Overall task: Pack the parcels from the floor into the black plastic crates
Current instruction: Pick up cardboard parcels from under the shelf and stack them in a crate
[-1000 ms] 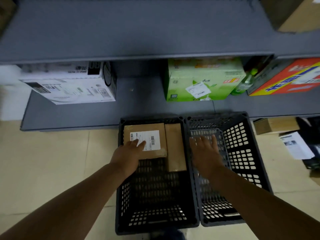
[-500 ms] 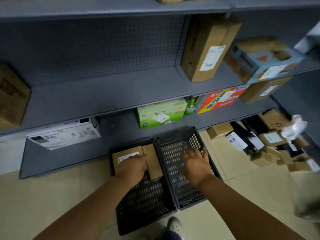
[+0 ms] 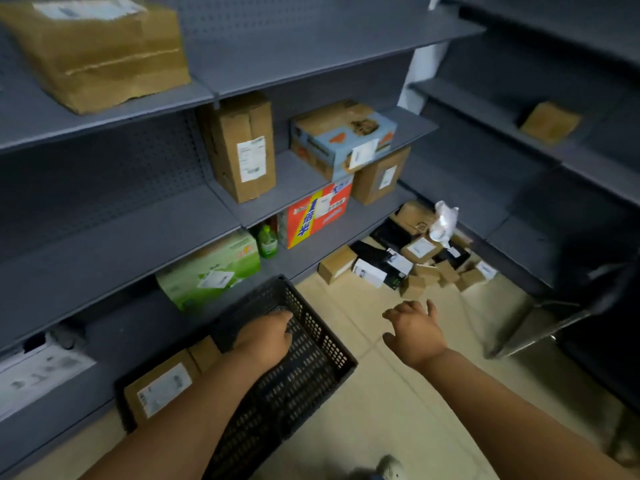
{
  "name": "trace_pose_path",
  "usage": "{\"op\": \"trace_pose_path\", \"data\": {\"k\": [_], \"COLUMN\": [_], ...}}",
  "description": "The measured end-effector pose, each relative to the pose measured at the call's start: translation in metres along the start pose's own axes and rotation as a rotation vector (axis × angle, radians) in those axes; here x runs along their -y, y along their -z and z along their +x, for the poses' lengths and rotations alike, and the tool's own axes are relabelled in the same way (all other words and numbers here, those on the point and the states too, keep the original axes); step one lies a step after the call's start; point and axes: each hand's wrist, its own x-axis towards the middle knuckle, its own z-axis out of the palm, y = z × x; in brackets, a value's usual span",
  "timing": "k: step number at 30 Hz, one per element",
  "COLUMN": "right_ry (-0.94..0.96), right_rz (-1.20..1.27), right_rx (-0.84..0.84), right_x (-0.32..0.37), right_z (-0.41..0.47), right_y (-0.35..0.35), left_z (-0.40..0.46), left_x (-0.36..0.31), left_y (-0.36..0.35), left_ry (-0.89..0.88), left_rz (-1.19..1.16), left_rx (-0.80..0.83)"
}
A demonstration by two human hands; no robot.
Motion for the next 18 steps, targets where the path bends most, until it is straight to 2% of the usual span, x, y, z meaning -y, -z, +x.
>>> {"op": "trace_pose_path", "data": {"k": [10,18], "right_ry": [-0.140,-0.191], "right_rz": [0.047,0.076], "right_rx": [-0.034,-0.058], "right_x": [-0.252,-0.362], "right_z": [0.009,0.052], "right_y": [0.020,0.028], "left_z": [0.104,0.175], "left_x": [-0.226,-0.313], "left_y": [-0.019,-0.027], "left_ry": [-0.043,-0.041], "left_rz": [0.016,0.016], "left_rx": [-0.036,-0.006]}}
